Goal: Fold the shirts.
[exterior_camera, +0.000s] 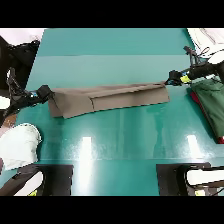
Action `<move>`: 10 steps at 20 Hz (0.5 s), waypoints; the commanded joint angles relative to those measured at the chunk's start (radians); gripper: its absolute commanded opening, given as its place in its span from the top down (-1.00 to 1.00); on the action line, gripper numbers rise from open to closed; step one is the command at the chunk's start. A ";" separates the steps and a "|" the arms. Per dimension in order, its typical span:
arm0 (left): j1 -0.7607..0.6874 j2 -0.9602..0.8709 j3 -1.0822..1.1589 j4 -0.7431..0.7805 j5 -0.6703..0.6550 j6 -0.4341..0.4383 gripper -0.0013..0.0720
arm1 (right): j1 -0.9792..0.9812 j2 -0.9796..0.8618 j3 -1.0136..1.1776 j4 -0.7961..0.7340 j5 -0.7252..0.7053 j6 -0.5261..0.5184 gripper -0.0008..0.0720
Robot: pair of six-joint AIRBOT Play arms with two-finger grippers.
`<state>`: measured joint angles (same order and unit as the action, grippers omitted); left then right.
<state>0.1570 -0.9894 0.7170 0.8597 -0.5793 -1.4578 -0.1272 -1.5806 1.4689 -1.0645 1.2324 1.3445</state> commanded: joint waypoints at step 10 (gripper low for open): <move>0.001 -0.148 0.309 -0.025 -0.155 0.081 0.73 | -0.094 -0.121 0.168 0.000 0.158 0.041 -0.61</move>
<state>0.1577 -1.1267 0.9527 0.8383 -0.6285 -1.4200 -0.1719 -1.6932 1.6112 -1.0637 1.2827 1.3815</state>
